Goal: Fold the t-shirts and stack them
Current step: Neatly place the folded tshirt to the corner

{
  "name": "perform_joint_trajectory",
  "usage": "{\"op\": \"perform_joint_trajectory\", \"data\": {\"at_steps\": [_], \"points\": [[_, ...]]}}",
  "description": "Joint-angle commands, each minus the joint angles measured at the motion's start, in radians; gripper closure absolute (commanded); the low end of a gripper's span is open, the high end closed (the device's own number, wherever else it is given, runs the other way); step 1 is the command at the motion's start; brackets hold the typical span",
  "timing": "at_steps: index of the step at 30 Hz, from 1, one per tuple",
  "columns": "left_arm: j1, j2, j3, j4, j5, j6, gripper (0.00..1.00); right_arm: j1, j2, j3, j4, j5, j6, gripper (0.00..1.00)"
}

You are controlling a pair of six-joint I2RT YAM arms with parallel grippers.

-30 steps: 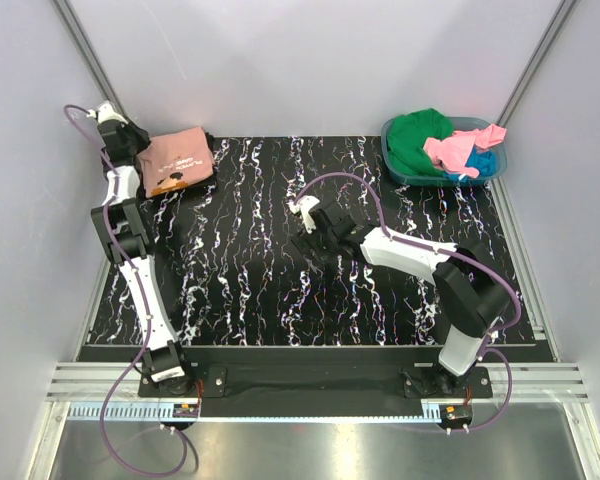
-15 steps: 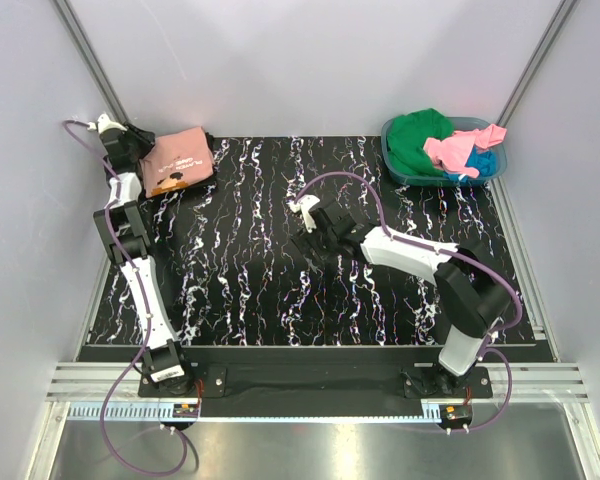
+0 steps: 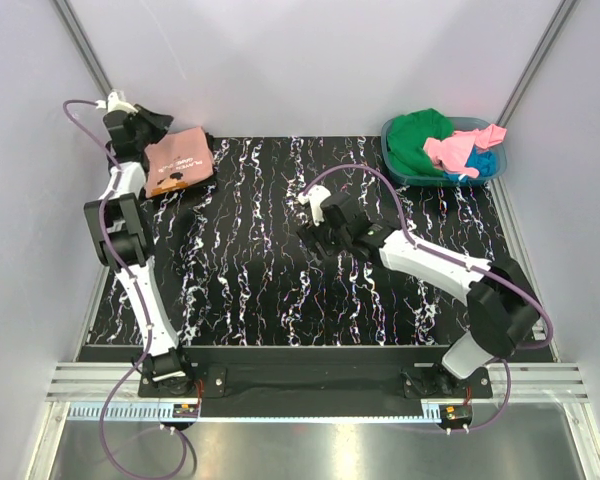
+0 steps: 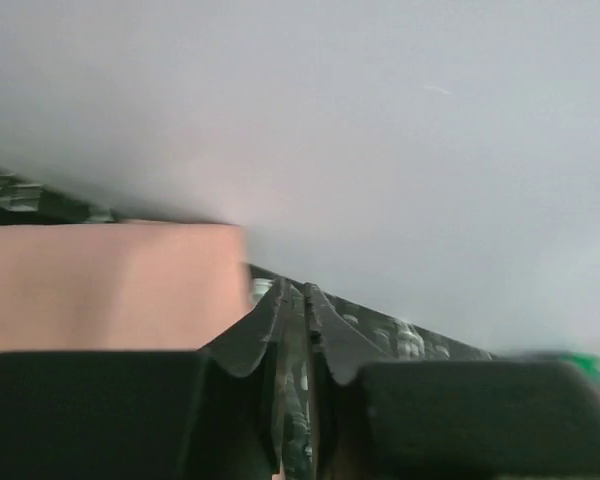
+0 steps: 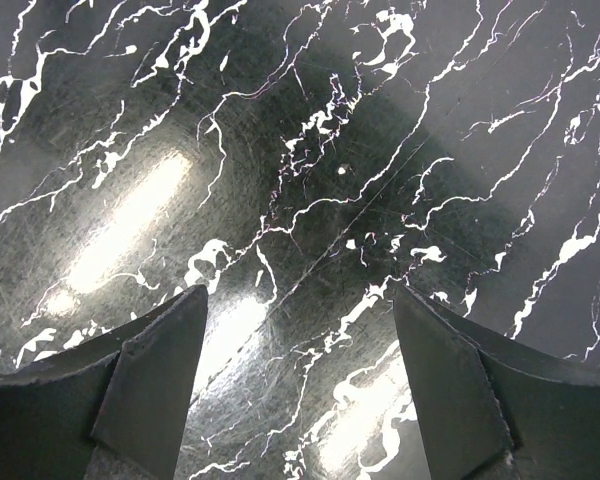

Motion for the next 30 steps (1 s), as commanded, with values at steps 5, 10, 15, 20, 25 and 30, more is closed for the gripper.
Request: {"op": "perform_joint_trajectory", "data": {"at_steps": [5,10,15,20,25,30], "points": [[-0.034,-0.056,-0.167,0.204,0.229,-0.210,1.00,-0.006,-0.086,-0.017,-0.001,0.014,-0.031,0.17],[-0.063,-0.059,-0.294,0.297,0.248,-0.286,1.00,-0.007,-0.086,-0.017,0.007,0.008,-0.031,0.17],[-0.083,-0.013,-0.319,0.345,0.261,-0.326,1.00,-0.007,-0.080,-0.019,0.009,0.006,-0.038,0.17],[-0.083,0.051,-0.311,0.331,0.242,-0.359,1.00,-0.007,-0.078,-0.022,0.001,0.020,-0.055,0.17],[-0.085,0.054,-0.296,0.129,0.168,-0.287,1.00,-0.010,-0.081,-0.023,-0.004,0.023,-0.060,0.16],[-0.085,0.054,-0.276,0.011,0.145,-0.277,1.00,-0.010,-0.094,-0.026,-0.002,0.023,-0.055,0.16]]}}
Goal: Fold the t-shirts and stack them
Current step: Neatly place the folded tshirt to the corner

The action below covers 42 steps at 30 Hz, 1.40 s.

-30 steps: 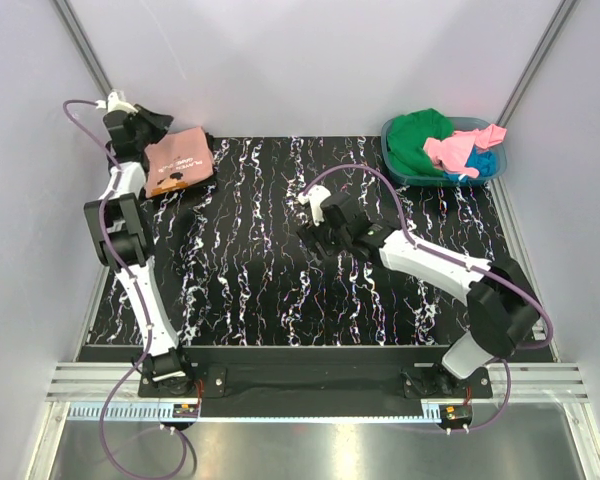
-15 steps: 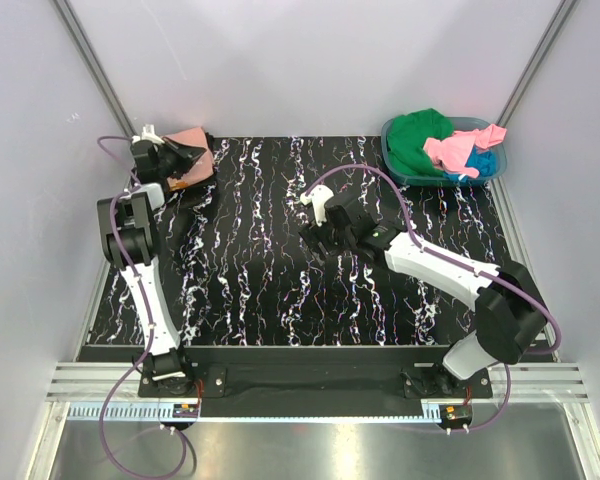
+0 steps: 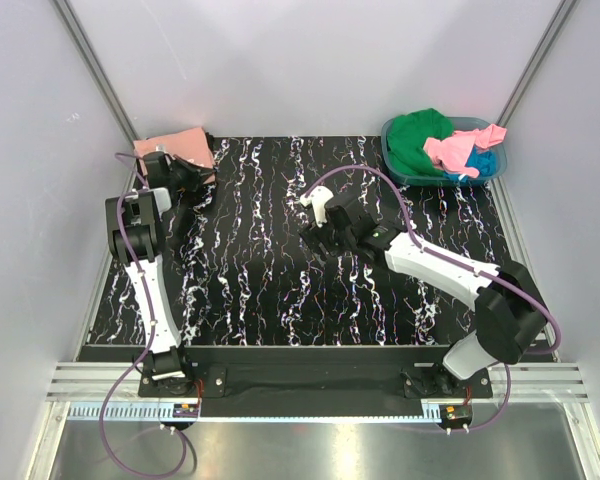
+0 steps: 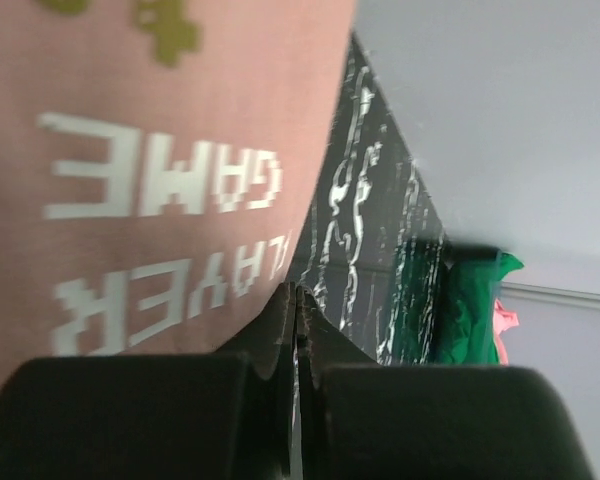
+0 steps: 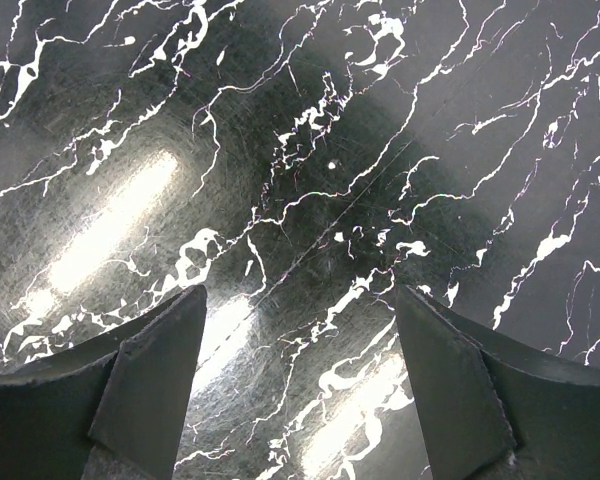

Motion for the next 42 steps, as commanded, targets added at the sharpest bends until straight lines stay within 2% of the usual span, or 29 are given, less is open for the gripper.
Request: {"op": "perform_joint_trajectory", "data": {"at_steps": [1,7,10,12,14,16,18,20,21,23,24,25,27,28,30,31,33,34,35,36,37,38,39,40,42], "points": [[0.001,0.003,0.061,-0.120,-0.031,0.047,1.00,-0.010,-0.052,-0.002,0.005,0.022,-0.009,0.16],[-0.011,0.017,0.156,-0.346,-0.003,0.117,1.00,-0.010,-0.087,0.012,-0.021,0.024,0.000,0.15],[-0.014,-0.067,0.089,-0.345,0.020,0.126,1.00,-0.011,-0.115,0.021,-0.050,0.022,0.017,0.15],[-0.037,-0.205,0.054,-0.378,0.006,0.175,1.00,-0.019,-0.133,0.023,-0.071,0.013,0.029,0.15],[-0.062,-0.310,0.010,-0.482,-0.044,0.283,0.99,-0.028,-0.176,0.002,-0.085,0.009,0.063,0.14],[-0.103,-0.481,-0.053,-0.532,-0.081,0.339,0.96,-0.037,-0.245,-0.050,-0.073,0.006,0.106,0.14],[-0.149,-0.647,-0.186,-0.529,-0.081,0.355,0.90,-0.040,-0.305,-0.106,-0.049,0.006,0.162,0.14],[-0.198,-0.749,-0.279,-0.552,-0.096,0.387,0.87,-0.052,-0.404,-0.205,-0.009,0.015,0.244,0.13],[-0.233,-0.811,-0.389,-0.555,-0.106,0.392,0.83,-0.054,-0.440,-0.242,0.005,0.021,0.271,0.12],[-0.289,-0.970,-0.507,-0.526,-0.115,0.383,0.80,-0.059,-0.559,-0.369,0.054,0.048,0.366,0.11],[-0.303,-1.025,-0.650,-0.474,-0.112,0.367,0.77,-0.062,-0.602,-0.414,0.072,0.056,0.405,0.11],[-0.312,-1.140,-0.722,-0.431,-0.100,0.320,0.75,-0.063,-0.694,-0.505,0.109,0.067,0.492,0.11],[-0.344,-1.248,-0.880,-0.292,-0.093,0.266,0.72,-0.065,-0.795,-0.601,0.137,0.114,0.601,0.11],[-0.353,-1.352,-1.007,-0.251,-0.083,0.221,0.66,-0.066,-0.902,-0.694,0.166,0.133,0.717,0.09],[-0.387,-1.429,-1.077,-0.246,-0.077,0.217,0.62,-0.068,-1.016,-0.788,0.189,0.142,0.809,0.08],[-0.395,-1.461,-1.124,-0.263,-0.070,0.247,0.59,-0.068,-1.131,-0.872,0.191,0.153,0.895,0.07],[-0.401,-1.556,-1.182,-0.270,-0.057,0.258,0.58,-0.068,-1.251,-0.961,0.156,0.154,0.957,0.06],[-0.401,-1.589,-1.216,-0.241,-0.029,0.220,0.58,-0.068,-1.377,-0.980,0.081,0.156,1.009,0.05],[-0.401,-1.660,-1.309,-0.196,-0.009,0.184,0.55,-0.068,-1.446,-0.994,0.030,0.171,1.031,0.05],[-0.401,-1.690,-1.363,-0.071,0.012,0.135,0.55,-0.068,-1.515,-1.000,-0.029,0.188,1.051,0.04],[-0.401,-1.725,-1.418,-0.009,0.034,0.026,0.55,-0.068,-1.486,-0.985,-0.077,0.200,1.074,0.03],[-0.401,-1.757,-1.534,0.047,0.035,-0.023,0.55,-0.068,-1.442,-0.979,-0.076,0.199,1.077,0.03],[-0.403,-1.829,-1.586,0.136,0.034,-0.069,0.55,-0.068,-1.405,-0.976,-0.069,0.191,1.081,0.03],[-0.403,-1.868,-1.630,0.170,0.020,-0.152,0.55,-0.068,-1.365,-0.979,-0.047,0.176,1.088,0.03],[-0.401,-1.998,-1.757,0.201,0.008,-0.215,0.54,-0.068,-1.365,-1.003,-0.027,0.133,1.101,0.02]]}}
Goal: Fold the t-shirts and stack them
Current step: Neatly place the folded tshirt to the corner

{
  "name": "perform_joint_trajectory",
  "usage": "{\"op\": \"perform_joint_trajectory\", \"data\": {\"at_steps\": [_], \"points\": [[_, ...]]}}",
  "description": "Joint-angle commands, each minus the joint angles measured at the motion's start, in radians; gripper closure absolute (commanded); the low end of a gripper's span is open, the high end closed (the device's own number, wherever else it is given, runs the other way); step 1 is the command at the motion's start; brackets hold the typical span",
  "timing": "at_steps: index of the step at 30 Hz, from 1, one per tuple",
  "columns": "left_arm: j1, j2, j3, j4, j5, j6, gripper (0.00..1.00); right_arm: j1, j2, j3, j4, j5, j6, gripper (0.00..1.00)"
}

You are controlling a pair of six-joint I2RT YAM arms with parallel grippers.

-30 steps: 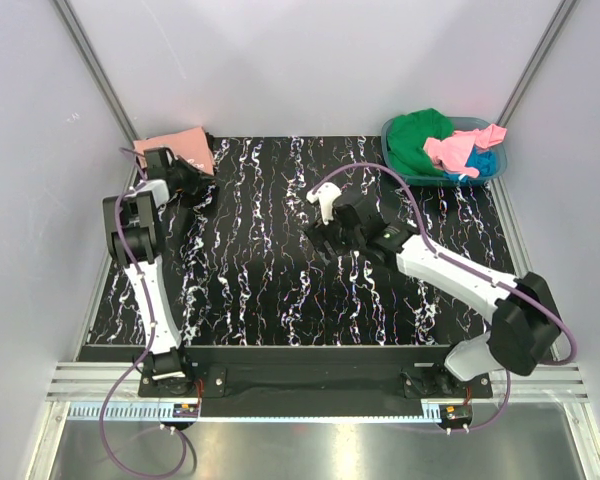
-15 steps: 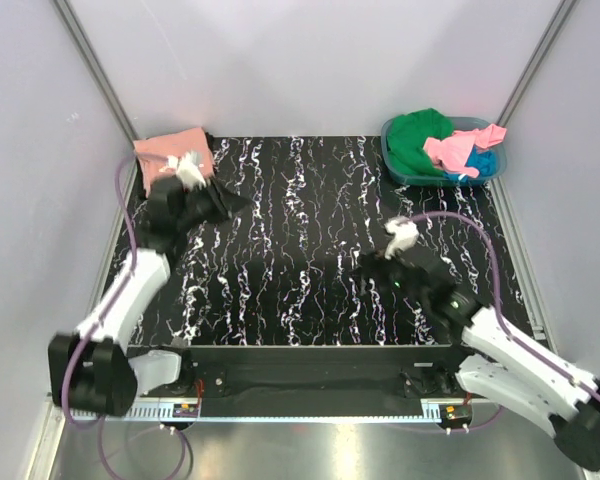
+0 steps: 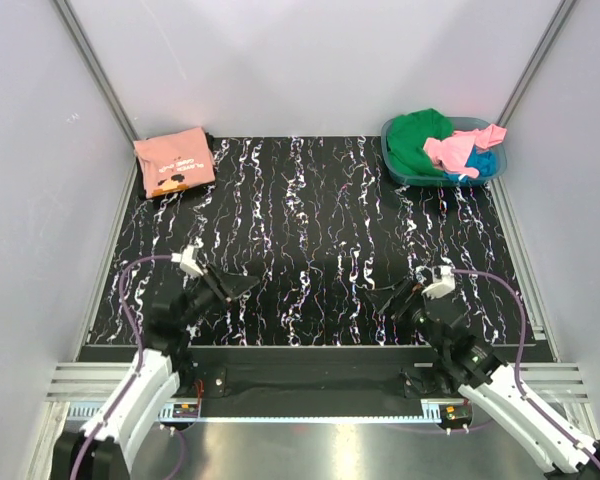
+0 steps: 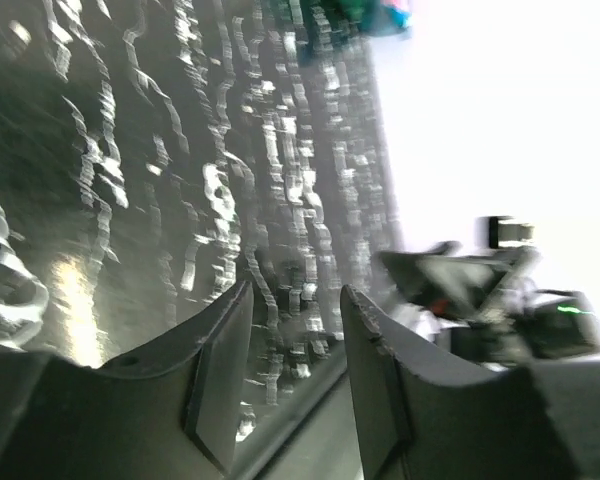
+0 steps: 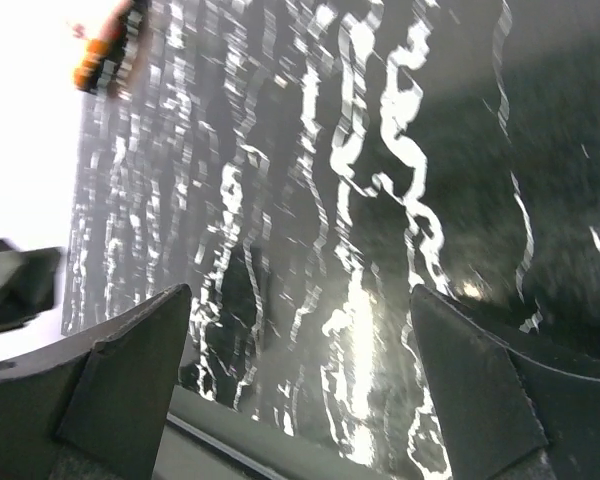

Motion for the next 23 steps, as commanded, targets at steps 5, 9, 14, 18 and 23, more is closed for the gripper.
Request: {"op": "perform_joint_trajectory", "data": {"at_steps": [5,9,14,18,23], "points": [[-0.004,-0.297,-0.212,0.139,0.059,-0.214,0.53,-0.004,-0.100,-0.056,-0.108,-0.006,0.161,0.00],[-0.002,-0.303,-0.212,0.074,0.102,-0.179,0.54,-0.004,-0.095,-0.091,-0.094,-0.029,0.181,0.00],[-0.004,-0.265,-0.211,0.059,0.106,-0.157,0.54,-0.004,-0.087,-0.086,-0.138,-0.006,0.210,0.00],[-0.004,-0.240,-0.211,0.044,0.099,-0.137,0.54,-0.006,-0.138,-0.077,-0.213,0.006,0.258,0.00],[-0.005,-0.236,-0.208,0.030,0.100,-0.123,0.53,-0.004,-0.135,-0.059,-0.191,-0.009,0.206,0.00]]}}
